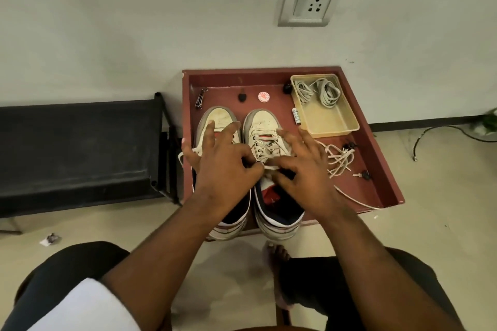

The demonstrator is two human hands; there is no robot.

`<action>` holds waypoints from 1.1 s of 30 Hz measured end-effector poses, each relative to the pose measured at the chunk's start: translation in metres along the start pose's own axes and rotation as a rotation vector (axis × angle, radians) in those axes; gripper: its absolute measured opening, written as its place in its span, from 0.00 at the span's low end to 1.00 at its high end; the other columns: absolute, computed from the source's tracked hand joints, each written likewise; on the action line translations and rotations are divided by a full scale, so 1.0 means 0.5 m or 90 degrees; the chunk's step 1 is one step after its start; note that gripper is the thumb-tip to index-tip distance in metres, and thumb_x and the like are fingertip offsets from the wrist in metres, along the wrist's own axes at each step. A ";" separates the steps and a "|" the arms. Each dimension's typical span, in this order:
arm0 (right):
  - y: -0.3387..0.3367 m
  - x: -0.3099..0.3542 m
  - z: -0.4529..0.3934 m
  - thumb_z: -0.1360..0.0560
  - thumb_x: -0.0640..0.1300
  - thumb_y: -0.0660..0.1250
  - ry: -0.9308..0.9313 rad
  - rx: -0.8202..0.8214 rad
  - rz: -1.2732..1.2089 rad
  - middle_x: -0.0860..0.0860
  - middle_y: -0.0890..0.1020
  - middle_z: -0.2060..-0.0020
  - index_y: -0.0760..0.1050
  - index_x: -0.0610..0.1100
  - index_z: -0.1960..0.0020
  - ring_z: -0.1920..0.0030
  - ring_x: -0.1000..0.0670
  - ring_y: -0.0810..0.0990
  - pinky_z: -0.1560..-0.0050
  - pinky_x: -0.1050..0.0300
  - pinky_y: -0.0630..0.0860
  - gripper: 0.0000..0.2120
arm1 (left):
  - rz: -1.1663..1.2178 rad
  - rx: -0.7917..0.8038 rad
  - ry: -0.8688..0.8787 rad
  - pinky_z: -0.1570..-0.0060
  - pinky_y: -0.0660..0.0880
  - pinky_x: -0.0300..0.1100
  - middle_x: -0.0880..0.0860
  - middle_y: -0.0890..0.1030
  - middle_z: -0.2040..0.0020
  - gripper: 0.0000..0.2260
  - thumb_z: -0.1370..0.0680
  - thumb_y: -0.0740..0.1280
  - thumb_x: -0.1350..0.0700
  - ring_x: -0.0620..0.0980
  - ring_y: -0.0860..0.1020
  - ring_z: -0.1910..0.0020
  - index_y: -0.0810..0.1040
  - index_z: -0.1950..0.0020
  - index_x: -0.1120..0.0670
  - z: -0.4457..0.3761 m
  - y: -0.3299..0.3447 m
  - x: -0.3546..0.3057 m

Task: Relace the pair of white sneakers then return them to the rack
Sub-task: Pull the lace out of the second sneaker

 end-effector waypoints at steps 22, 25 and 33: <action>-0.063 -0.030 -0.055 0.28 0.42 0.74 0.237 0.017 -0.401 0.59 0.77 0.36 0.82 0.51 0.61 0.33 0.56 0.72 0.34 0.50 0.69 0.06 | -0.007 -0.017 0.052 0.30 0.30 0.60 0.44 0.56 0.21 0.05 0.28 0.71 0.47 0.45 0.41 0.21 0.80 0.53 0.40 -0.006 0.012 0.011; -0.123 -0.081 -0.044 0.26 0.41 0.72 0.450 -0.274 -0.510 0.57 0.83 0.53 0.81 0.46 0.58 0.50 0.56 0.82 0.55 0.62 0.77 0.03 | -0.011 -0.010 0.071 0.30 0.30 0.61 0.44 0.55 0.21 0.09 0.27 0.69 0.47 0.46 0.41 0.21 0.81 0.47 0.39 -0.005 0.014 0.006; -0.089 -0.069 -0.041 0.29 0.53 0.74 0.380 -0.003 -0.191 0.52 0.77 0.46 0.71 0.53 0.32 0.47 0.51 0.77 0.44 0.49 0.76 0.27 | -0.080 -0.027 0.130 0.29 0.39 0.59 0.40 0.80 0.44 0.08 0.24 0.67 0.44 0.47 0.68 0.34 0.84 0.53 0.44 -0.002 0.033 -0.020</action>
Point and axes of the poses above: each hand's wrist, its own z-axis away from the middle knuckle, its own y-axis out of the palm, x = y × z, the point moved 2 cm from there along -z, towards the middle knuckle
